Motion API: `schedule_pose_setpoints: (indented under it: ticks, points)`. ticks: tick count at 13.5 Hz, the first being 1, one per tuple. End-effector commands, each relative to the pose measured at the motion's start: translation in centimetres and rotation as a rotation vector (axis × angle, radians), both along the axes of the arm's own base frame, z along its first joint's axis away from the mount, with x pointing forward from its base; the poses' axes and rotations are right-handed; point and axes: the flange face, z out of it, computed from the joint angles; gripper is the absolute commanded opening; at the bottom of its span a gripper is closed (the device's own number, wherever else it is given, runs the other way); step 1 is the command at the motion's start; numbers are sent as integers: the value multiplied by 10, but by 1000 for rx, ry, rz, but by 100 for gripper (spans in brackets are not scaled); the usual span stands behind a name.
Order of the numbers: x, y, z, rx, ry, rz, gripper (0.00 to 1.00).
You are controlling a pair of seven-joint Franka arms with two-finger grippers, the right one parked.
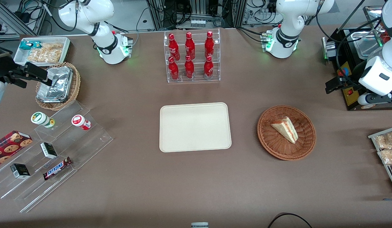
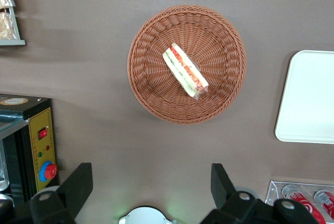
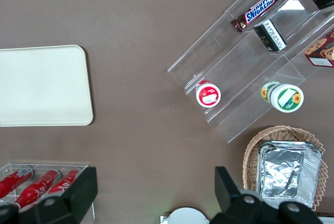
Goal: Place sandwich from basket to tray
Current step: 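Move the left gripper over the wrapped sandwich in the wicker basket and lower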
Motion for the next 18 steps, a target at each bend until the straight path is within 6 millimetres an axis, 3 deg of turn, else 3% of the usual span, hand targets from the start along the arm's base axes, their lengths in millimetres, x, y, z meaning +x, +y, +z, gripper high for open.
schedule_pose_setpoints:
  ticks: [1,3,6,10,13,16,18]
  points:
    - [7,-1,2,-1,-7,-9,100]
    - [11,0,-11,2,16,-3,100]
    - [27,-9,-66,4,108,-18,100]
    - [28,-8,-127,10,122,-17,100]
    - [19,-10,-180,9,73,-16,100]
    - [5,-21,-218,17,44,13,100]
    - [-4,-31,-232,26,-13,112,100]
